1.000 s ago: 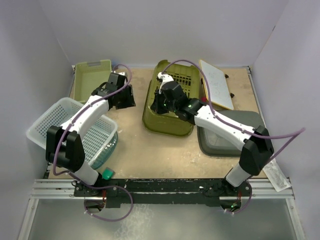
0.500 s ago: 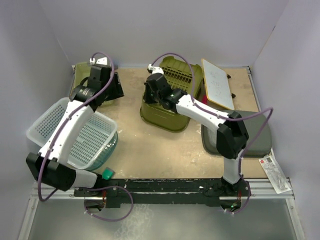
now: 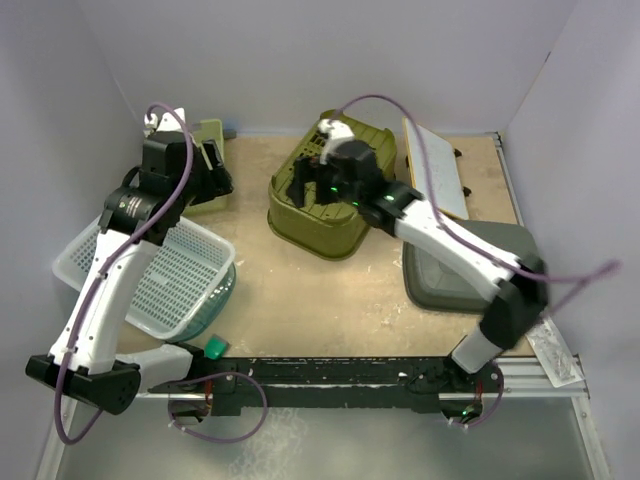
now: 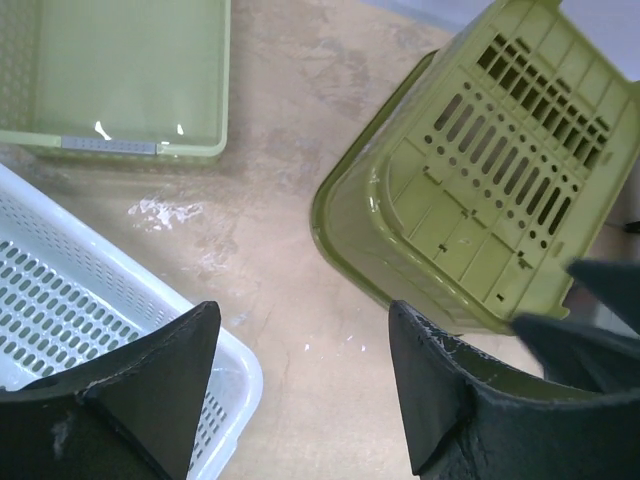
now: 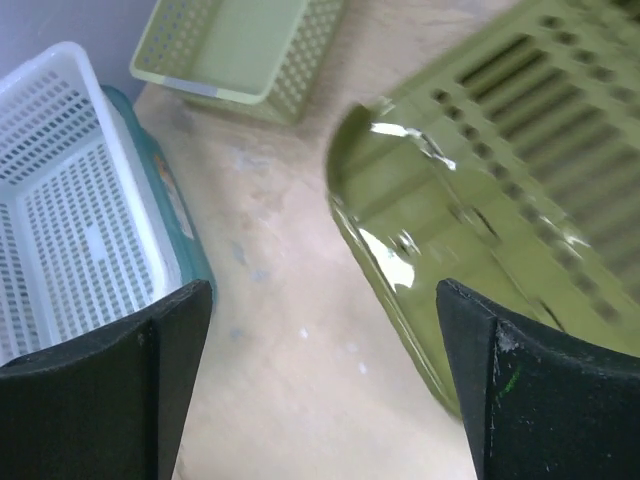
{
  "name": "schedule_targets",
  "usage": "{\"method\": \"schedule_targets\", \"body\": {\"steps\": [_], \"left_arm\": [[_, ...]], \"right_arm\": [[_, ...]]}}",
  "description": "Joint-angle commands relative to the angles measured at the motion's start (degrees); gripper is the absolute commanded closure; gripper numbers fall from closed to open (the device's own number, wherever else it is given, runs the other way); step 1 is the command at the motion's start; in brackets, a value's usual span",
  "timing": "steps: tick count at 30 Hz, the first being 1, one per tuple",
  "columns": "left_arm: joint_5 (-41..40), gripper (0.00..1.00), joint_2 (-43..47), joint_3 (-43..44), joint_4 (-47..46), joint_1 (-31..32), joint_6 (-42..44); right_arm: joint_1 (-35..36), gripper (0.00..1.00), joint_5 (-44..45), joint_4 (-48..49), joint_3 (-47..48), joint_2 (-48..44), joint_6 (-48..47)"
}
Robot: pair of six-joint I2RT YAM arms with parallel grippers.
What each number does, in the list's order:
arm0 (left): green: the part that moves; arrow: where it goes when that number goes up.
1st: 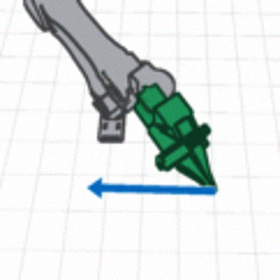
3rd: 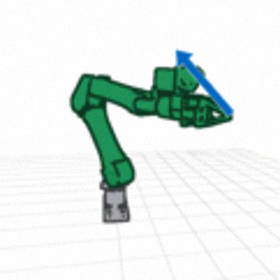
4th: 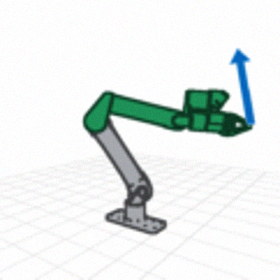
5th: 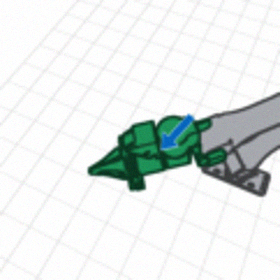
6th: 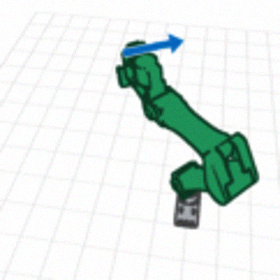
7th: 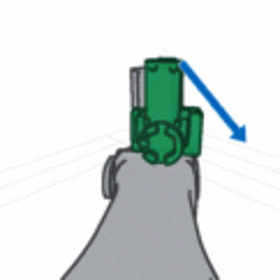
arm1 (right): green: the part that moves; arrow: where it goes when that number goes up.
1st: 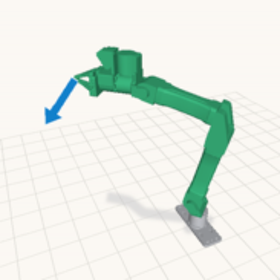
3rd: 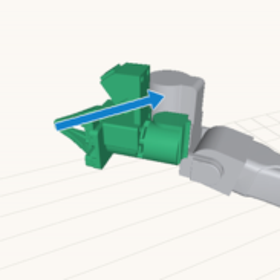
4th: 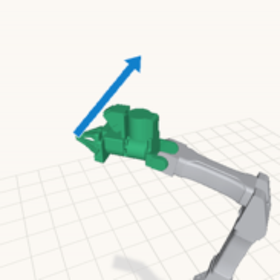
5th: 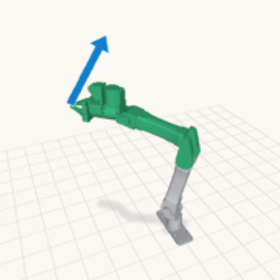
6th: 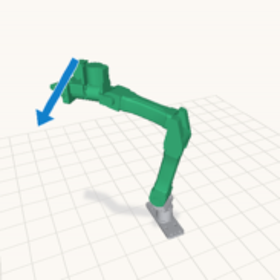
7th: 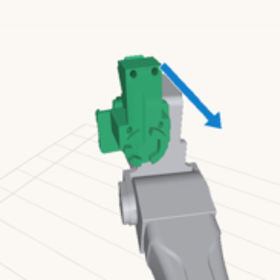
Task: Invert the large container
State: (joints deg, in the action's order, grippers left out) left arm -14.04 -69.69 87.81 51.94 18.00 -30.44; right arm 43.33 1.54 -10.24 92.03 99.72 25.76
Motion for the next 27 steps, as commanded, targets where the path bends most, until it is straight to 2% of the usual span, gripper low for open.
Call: {"method": "schedule_targets", "body": {"steps": [1,4,7,9,14,17,19,21,25,27], "left_arm": [[1.8,0.34,2.36,1.59,-1.59,-0.42,0.59],[4.39,0.34,2.93,-1.4,-3.83,-0.44,0.72],[6.99,0.34,3.69,-3.58,-6.94,-0.48,0.66],[7.2,0.34,3.12,-3.25,-7.1,-0.48,1.08],[6.46,0.34,2.28,-3.62,-6.95,-0.49,1.39],[7.3,0.34,2.28,-5.32,-7.98,-0.49,0.42],[7.53,0.35,2.36,-6.5,-8.77,-0.43,0.05],[6.33,0.35,2.13,-7.02,-8.68,-0.47,-0.27],[4.02,0.35,2.71,-6.65,-6.64,-0.45,-1.5],[2.58,0.35,3.71,-6.28,-5.33,-0.43,-2.32]], "right_arm": [[-3.65,0.05,8.71,2.04,-17.15,-18.5,-5.13],[-5.28,0.04,12.18,3.36,-31.36,-29.08,-5.45],[-5.37,0.03,11.38,3.65,-40.75,-35.38,-5.58],[-5.35,0.0,14.12,3.8,-45.81,-38.13,-5.4],[-5.17,0.0,10.89,10.01,-55.7,-39.57,-3.14],[-4.31,0.0,9.55,22.95,-59.37,-36.44,0.81],[-2.4,0.0,8.04,34.39,-59.59,-31.5,2.09],[-0.16,0.0,6.28,42.33,-55.95,-22.3,2.11],[2.13,0.0,-0.03,44.64,-39.35,-6.85,2.79],[2.21,0.0,-3.73,46.59,-33.04,-2.61,4.03]]}}
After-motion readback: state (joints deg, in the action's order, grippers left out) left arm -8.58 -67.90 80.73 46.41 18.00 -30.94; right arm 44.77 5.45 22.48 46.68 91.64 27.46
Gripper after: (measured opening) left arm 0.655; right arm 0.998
